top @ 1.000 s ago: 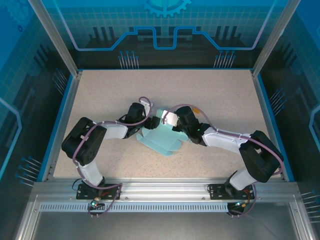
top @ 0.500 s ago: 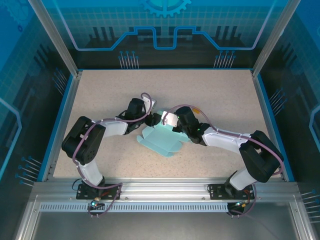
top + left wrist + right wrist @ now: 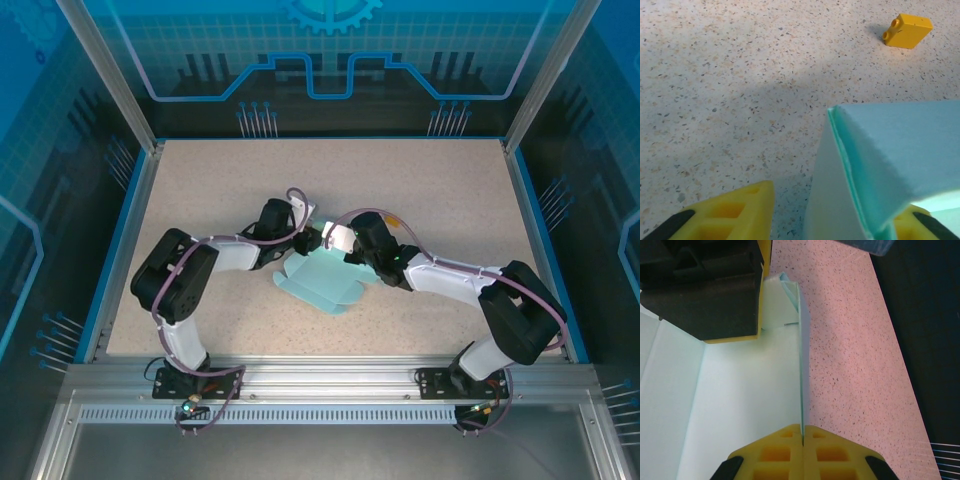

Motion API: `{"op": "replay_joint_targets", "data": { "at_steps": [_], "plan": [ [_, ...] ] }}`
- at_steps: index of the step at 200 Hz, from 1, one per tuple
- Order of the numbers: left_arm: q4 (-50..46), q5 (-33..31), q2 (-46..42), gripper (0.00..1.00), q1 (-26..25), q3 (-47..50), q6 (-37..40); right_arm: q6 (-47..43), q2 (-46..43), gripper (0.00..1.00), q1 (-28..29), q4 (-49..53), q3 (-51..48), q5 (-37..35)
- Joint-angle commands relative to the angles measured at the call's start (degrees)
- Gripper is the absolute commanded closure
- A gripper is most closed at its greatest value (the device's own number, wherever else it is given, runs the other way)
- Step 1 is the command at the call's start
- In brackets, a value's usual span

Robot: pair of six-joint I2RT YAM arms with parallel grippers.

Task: Fold the paper box

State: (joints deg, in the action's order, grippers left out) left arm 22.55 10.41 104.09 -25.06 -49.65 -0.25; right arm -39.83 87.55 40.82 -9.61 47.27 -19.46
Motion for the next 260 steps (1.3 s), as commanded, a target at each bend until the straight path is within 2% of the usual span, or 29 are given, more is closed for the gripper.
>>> {"op": "replay_joint_targets", "data": {
  "at_steps": [1, 36, 64, 116, 143, 211, 240, 260],
  "plan": [
    [3.29, -0.62, 0.44, 0.68, 0.19, 1.28, -1.41, 1.04, 0.17, 1.00, -0.09, 0.29, 1.34, 1.01],
    [5.38, -1.44, -0.50, 0.76, -0.18, 2.51, -1.16, 1.37, -0.16, 1.00, -0.01, -0.10, 0.99, 0.40],
    [8.03, -1.98, -1.27, 0.78, -0.52, 4.14, -0.87, 1.51, -0.33, 1.00, 0.00, -0.40, 0.79, -0.22],
    [9.11, -1.03, -1.60, 0.58, -0.53, 5.82, -1.15, 2.04, -1.67, 1.00, -0.63, -1.11, 0.17, -1.06],
    [9.83, -0.49, -1.24, 0.55, -0.59, 6.36, -1.68, 2.35, -2.29, 1.00, -0.88, -1.25, -0.21, -0.84],
    [10.80, -0.40, -0.74, 0.74, -0.59, 6.15, -2.11, 2.65, -2.44, 1.00, -0.93, -1.16, -0.32, -1.05],
    [10.88, -0.48, -0.87, 0.79, -0.56, 5.62, -2.19, 3.24, -2.54, 1.00, -0.87, -1.03, -0.40, -1.01],
    [10.90, -0.65, -0.90, 0.82, -0.86, 5.23, -1.96, 3.61, -2.71, 0.96, -0.83, -0.97, -0.51, -1.01]
  ]
}}
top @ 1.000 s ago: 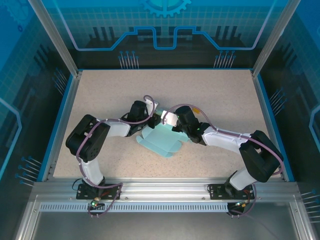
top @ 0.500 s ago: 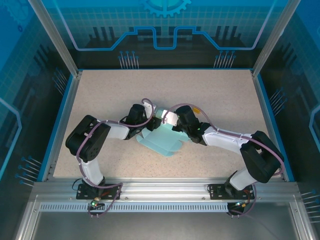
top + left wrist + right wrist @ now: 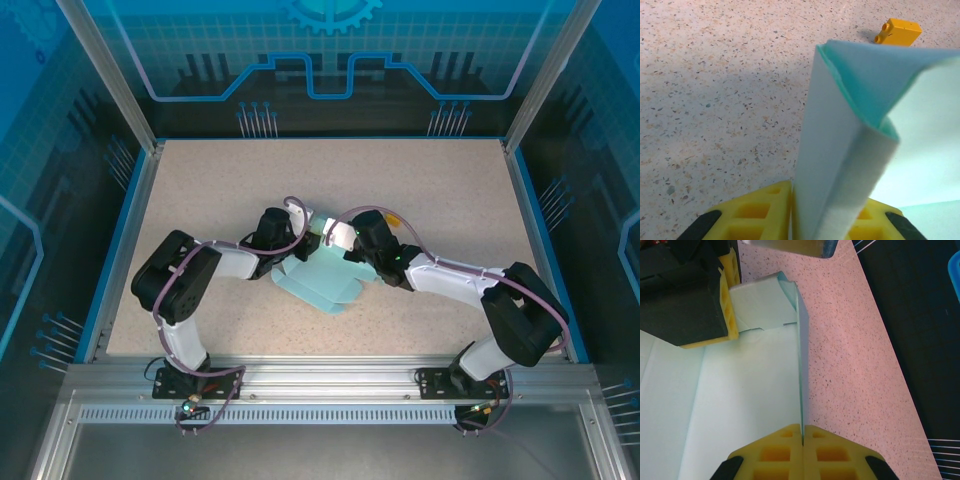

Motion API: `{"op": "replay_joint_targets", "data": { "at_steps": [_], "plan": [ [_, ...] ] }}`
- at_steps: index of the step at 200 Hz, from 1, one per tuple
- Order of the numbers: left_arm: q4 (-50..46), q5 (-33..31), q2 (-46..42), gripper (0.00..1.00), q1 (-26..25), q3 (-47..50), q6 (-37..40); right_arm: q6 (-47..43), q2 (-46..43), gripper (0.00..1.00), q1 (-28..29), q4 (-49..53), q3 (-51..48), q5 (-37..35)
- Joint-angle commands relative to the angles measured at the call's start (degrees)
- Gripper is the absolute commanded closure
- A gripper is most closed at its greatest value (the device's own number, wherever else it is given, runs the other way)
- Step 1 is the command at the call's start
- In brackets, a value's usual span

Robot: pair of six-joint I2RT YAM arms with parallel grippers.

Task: Fold the paper box

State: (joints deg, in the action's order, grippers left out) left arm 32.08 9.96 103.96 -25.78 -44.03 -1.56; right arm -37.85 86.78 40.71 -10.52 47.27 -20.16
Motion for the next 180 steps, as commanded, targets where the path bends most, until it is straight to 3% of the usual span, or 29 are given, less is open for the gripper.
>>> {"op": "replay_joint_targets", "data": {
  "at_steps": [1, 44, 100, 142, 180],
  "plan": [
    [1.35, -0.20, -0.77, 0.82, -0.19, -0.41, -0.64, 1.67, -1.96, 0.96, -0.72, -0.08, -0.55, -0.32],
    [1.66, -0.75, 0.03, 0.83, -1.44, -0.68, 1.03, 4.64, -3.12, 0.80, -0.81, 0.70, -0.43, 1.47],
    [2.40, -0.99, 0.52, 0.84, -2.51, -0.48, 1.91, 12.08, -6.71, 0.57, -1.37, 4.25, 1.06, 10.23],
    [2.13, -1.17, 0.56, 0.83, -2.87, -0.60, 2.35, 17.54, -9.65, 0.50, -3.13, 5.33, 1.25, 17.78],
    [1.98, -1.17, 0.95, 0.83, -3.03, -0.59, 2.71, 20.04, -10.00, 0.48, -4.61, 5.37, 0.34, 20.29]
  ]
}}
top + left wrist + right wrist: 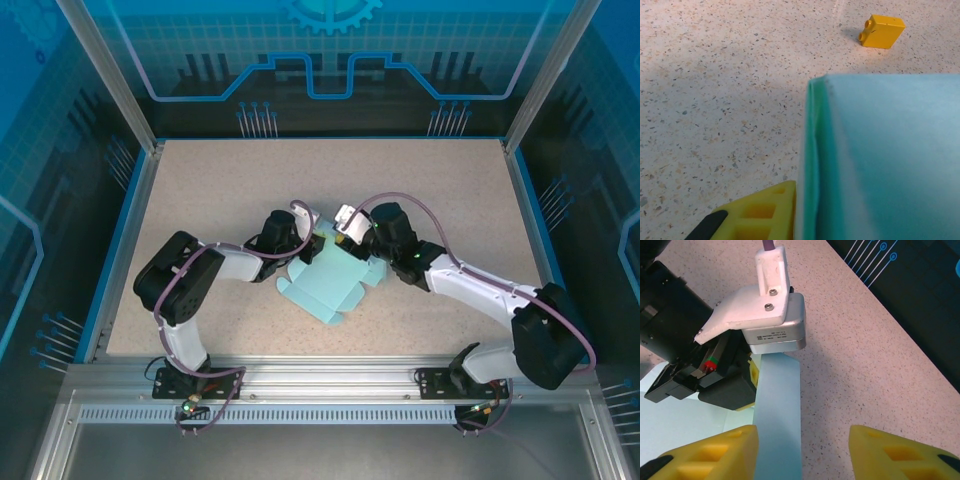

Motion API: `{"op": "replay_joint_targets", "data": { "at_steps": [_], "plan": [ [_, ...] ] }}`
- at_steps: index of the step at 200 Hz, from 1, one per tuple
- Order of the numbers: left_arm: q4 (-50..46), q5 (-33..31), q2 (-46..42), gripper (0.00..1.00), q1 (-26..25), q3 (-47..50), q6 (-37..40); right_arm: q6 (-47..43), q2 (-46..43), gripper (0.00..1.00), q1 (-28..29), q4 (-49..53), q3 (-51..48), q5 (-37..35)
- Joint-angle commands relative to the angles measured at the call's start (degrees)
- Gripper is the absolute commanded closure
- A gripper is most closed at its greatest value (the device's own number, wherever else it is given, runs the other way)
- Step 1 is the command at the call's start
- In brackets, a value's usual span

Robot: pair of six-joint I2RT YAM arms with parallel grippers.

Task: Fold the paper box

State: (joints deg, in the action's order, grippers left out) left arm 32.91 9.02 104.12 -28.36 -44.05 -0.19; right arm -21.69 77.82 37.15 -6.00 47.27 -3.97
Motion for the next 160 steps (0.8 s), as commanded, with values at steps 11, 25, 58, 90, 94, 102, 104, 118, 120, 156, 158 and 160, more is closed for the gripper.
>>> {"op": "replay_joint_targets", "data": {
  "at_steps": [11, 25, 58, 90, 94, 102, 104, 118, 120, 156, 158, 160],
  "plan": [
    [1.15, -0.27, 0.92, 0.82, -0.53, -0.46, 1.42, 5.30, -1.34, 0.48, -1.57, 0.13, 0.01, 5.41],
    [1.32, -0.36, 1.06, 0.81, -0.56, -0.29, 1.43, 7.74, -1.79, 0.48, -2.69, -0.79, -0.16, 7.33],
    [1.61, -0.40, 1.14, 0.75, -0.69, 0.17, 1.60, 13.30, -1.64, 0.48, -5.44, -2.32, 0.29, 10.84],
    [1.73, -0.31, 0.84, 0.69, -0.66, 0.86, 2.08, 14.94, -0.84, 0.48, -6.29, -2.11, 0.93, 10.39],
    [1.81, -0.30, 0.83, 0.68, -0.73, 0.92, 2.12, 15.15, -0.70, 0.48, -6.34, -1.88, 1.07, 10.24],
    [1.72, -0.36, 0.75, 0.67, -0.72, 1.12, 2.29, 15.71, -0.35, 0.48, -6.38, -1.42, 1.45, 9.96],
    [1.79, -0.39, 0.74, 0.66, -0.73, 1.15, 2.36, 15.89, -0.23, 0.48, -6.38, -1.33, 1.61, 9.84],
    [1.88, -0.57, 0.67, 0.63, -0.73, 1.57, 2.56, 17.30, 0.95, 0.48, -6.48, -0.05, 2.74, 9.42],
    [1.89, -0.60, 0.65, 0.63, -0.73, 1.62, 2.56, 17.52, 1.15, 0.48, -6.47, 0.22, 2.77, 9.42],
    [3.48, -0.78, 0.08, 0.54, -0.62, 3.00, 2.04, 22.50, 5.98, 0.48, -6.47, 3.07, 7.34, 12.18],
    [3.55, -0.83, 0.09, 0.53, -0.64, 3.11, 1.97, 22.73, 6.28, 0.48, -6.47, 3.09, 7.63, 12.46],
    [3.59, -0.84, 0.09, 0.53, -0.58, 3.17, 1.95, 23.03, 6.53, 0.48, -6.45, 3.10, 7.83, 12.70]
  ]
}}
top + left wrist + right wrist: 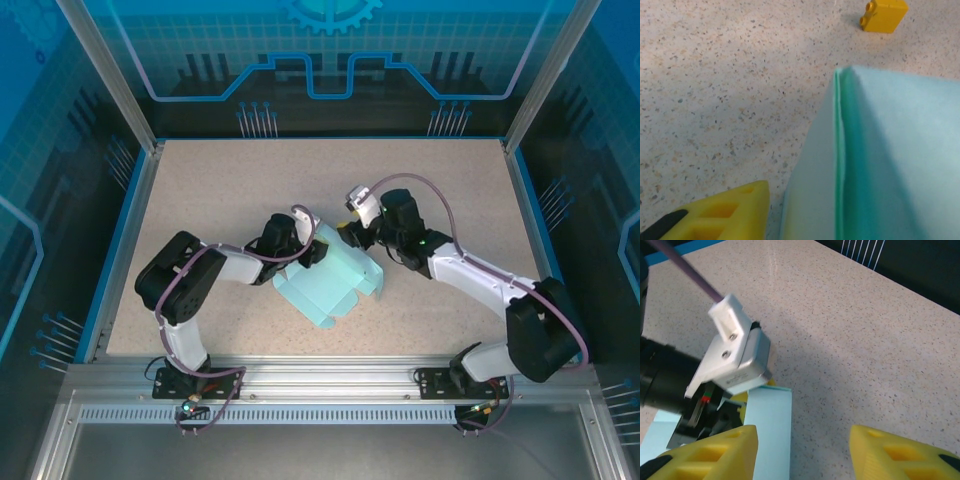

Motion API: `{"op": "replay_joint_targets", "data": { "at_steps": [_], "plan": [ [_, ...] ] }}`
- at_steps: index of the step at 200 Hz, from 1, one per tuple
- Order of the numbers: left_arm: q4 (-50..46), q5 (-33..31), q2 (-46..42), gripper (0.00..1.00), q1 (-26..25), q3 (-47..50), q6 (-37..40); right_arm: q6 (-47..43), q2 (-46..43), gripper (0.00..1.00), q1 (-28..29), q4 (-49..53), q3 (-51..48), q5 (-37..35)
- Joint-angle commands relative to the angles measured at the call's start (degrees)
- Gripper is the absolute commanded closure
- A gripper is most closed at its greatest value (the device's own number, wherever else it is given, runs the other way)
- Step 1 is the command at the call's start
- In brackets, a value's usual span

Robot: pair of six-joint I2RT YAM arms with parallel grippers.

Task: Fold the paper box

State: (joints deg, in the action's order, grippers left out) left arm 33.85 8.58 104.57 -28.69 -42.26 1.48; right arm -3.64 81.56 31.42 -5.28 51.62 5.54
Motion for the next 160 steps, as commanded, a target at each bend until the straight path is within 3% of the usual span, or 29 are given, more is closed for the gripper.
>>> {"op": "replay_joint_targets", "data": {
  "at_steps": [1, 61, 160],
  "plan": [
    [2.68, -0.40, -0.40, 0.53, -0.24, 1.43, 0.29, 5.10, 2.94, 0.48, -0.78, 2.42, 3.53, 3.31],
    [5.25, -1.03, -1.83, 0.44, 0.33, 3.99, -1.18, 12.49, 12.24, 0.46, -2.50, 3.32, 9.05, 12.27],
    [8.74, -0.24, -3.24, 0.38, 2.33, 6.84, -3.58, 13.84, 21.14, 0.49, -2.68, 6.12, 13.43, 14.00]
  ]
}}
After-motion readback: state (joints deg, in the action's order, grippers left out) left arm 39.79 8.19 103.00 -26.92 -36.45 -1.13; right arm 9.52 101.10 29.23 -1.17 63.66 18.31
